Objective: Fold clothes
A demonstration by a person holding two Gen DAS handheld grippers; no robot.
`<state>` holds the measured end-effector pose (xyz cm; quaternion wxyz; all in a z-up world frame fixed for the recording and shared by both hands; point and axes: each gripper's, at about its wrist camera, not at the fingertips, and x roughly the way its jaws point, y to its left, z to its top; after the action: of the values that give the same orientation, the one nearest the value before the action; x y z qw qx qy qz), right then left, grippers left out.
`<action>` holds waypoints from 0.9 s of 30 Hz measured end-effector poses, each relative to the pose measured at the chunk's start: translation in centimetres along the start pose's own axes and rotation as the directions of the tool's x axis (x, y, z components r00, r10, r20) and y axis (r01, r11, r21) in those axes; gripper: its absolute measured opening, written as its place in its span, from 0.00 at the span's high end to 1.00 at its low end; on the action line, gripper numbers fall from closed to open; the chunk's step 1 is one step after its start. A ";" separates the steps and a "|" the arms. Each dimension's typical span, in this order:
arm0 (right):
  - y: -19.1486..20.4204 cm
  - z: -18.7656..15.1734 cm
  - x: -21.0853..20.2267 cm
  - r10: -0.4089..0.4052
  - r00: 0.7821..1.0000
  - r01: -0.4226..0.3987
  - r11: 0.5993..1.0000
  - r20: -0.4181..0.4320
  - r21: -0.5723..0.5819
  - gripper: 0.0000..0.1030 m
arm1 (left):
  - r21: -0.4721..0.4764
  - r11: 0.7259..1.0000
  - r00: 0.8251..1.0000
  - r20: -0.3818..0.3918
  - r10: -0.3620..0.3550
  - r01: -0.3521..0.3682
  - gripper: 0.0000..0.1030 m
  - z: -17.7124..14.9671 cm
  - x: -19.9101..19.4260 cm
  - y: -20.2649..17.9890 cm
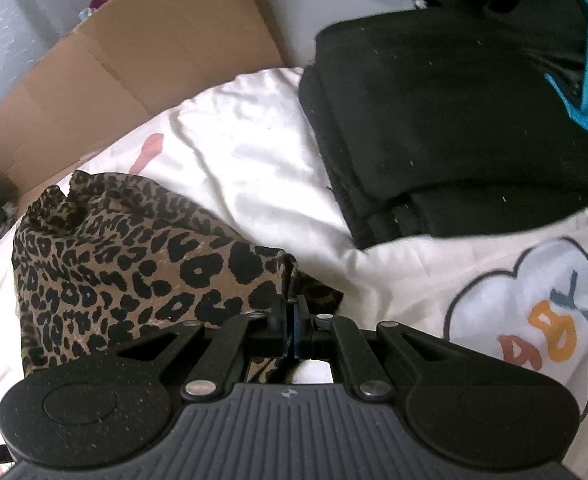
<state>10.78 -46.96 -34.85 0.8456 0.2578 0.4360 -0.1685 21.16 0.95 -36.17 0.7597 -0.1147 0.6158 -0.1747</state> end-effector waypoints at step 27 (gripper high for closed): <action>-3.0 -0.6 -1.3 -0.023 1.000 0.020 0.987 0.018 0.157 0.81 | 0.109 0.989 0.992 0.090 0.088 -0.098 0.51 5.3 -4.3 -4.9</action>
<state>8.09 -48.97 -34.95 0.8252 0.3169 0.4157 -0.2139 24.95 -2.02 -29.29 0.7977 -0.0499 0.5768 -0.1687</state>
